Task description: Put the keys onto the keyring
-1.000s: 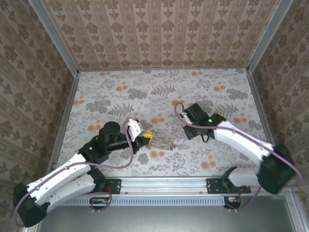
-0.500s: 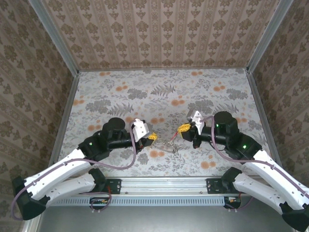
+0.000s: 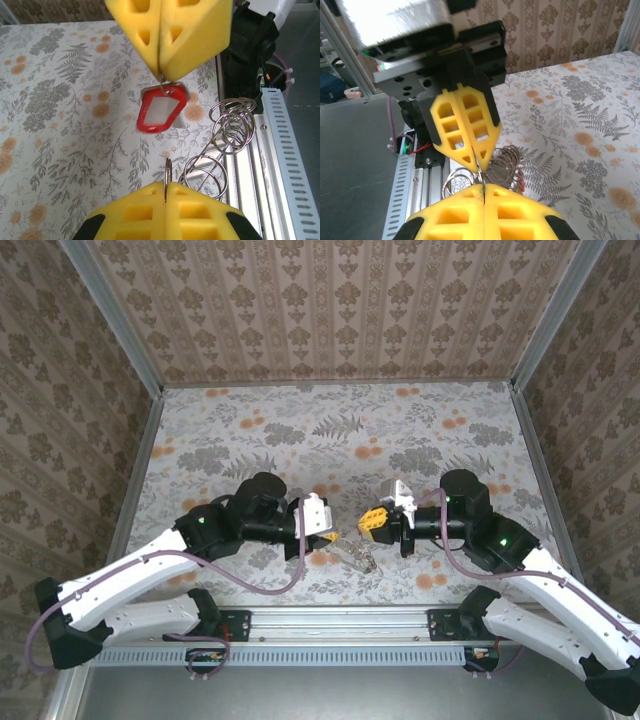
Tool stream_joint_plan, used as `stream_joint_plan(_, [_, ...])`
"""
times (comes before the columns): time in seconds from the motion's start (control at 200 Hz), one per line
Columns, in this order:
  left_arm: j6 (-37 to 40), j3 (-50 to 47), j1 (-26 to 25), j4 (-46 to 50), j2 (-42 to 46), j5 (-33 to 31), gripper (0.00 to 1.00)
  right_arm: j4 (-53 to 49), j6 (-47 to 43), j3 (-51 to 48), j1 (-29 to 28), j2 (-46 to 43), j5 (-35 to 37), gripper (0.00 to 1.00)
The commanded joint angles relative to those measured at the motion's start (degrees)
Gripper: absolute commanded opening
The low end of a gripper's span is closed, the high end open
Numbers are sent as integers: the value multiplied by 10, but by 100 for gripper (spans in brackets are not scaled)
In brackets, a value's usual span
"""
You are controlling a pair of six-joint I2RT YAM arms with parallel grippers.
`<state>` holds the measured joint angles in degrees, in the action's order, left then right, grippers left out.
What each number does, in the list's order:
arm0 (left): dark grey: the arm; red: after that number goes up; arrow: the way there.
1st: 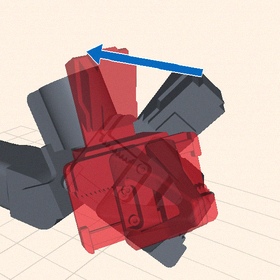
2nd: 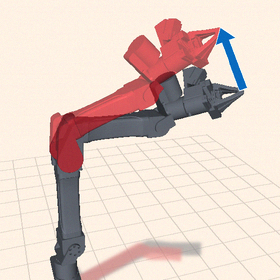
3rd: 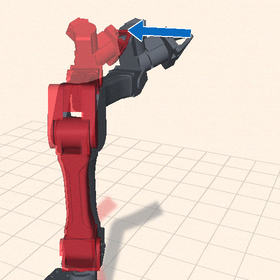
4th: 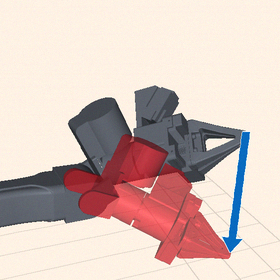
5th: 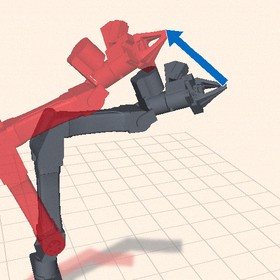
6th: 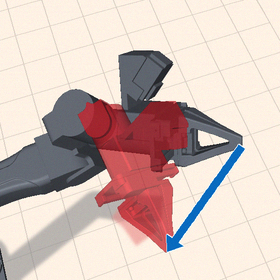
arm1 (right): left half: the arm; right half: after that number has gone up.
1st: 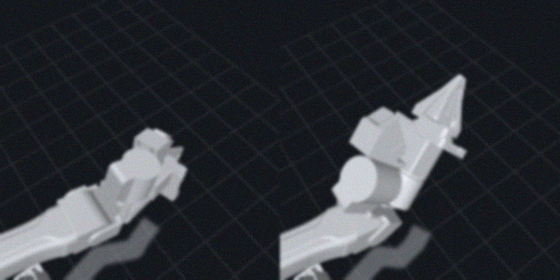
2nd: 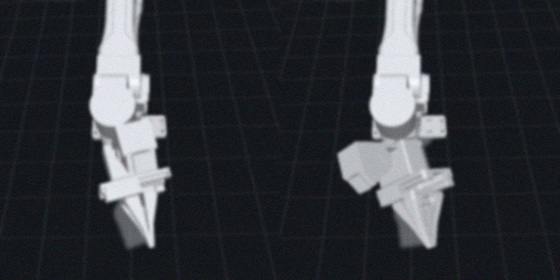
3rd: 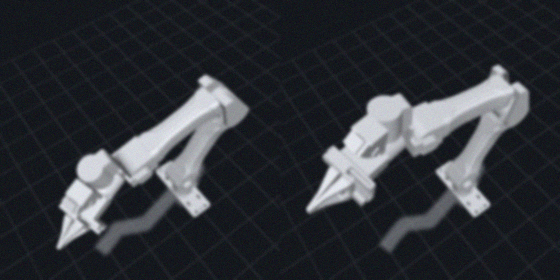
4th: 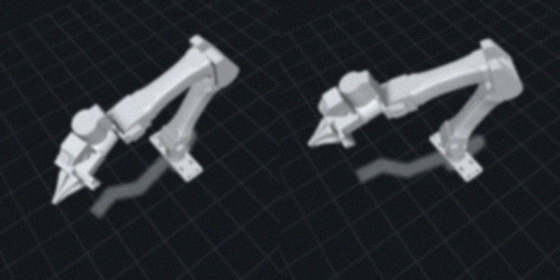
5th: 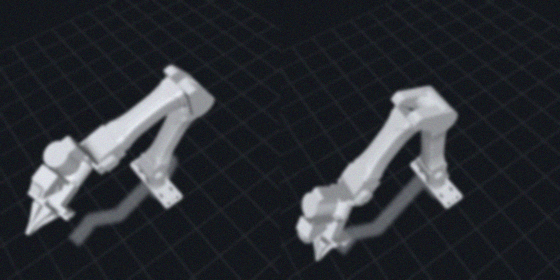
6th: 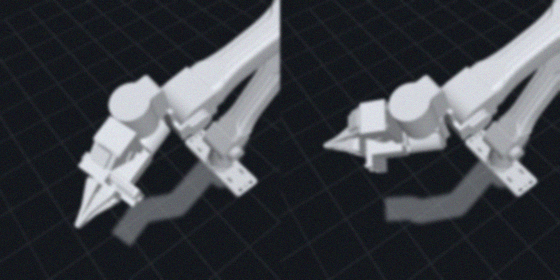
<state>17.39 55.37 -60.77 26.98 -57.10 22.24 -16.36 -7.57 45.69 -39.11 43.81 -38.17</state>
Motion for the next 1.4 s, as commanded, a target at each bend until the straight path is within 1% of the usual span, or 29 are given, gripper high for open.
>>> stream_joint_plan(0.0, [27,26,1,1,-7,20,0,16,-15,9,-16,0,-6,0])
stream_joint_plan(0.145, [18,18,24,-15,5,51,0,7,-34,9,-49,10,46,0])
stream_joint_plan(0.265, [10,10,39,-24,20,65,0,12,-54,1,-90,14,114,0])
stream_joint_plan(0.345, [7,5,46,-29,27,74,0,21,-65,-5,-109,15,143,0])
stream_joint_plan(0.525, [5,-1,48,-29,33,80,0,43,-72,-11,-115,13,160,0])
stream_joint_plan(0.665, [3,-7,48,-31,40,79,0,65,-79,-21,-121,-8,198,0])
stream_joint_plan(0.79, [3,-8,49,-33,41,81,0,74,-83,-22,-126,-7,198,0])
stream_joint_plan(1.01, [0,-8,49,-35,38,81,0,83,-84,-18,-135,18,176,0])
stream_joint_plan(1.4, [-2,-10,51,-39,37,83,0,109,-86,-23,-141,33,179,0])
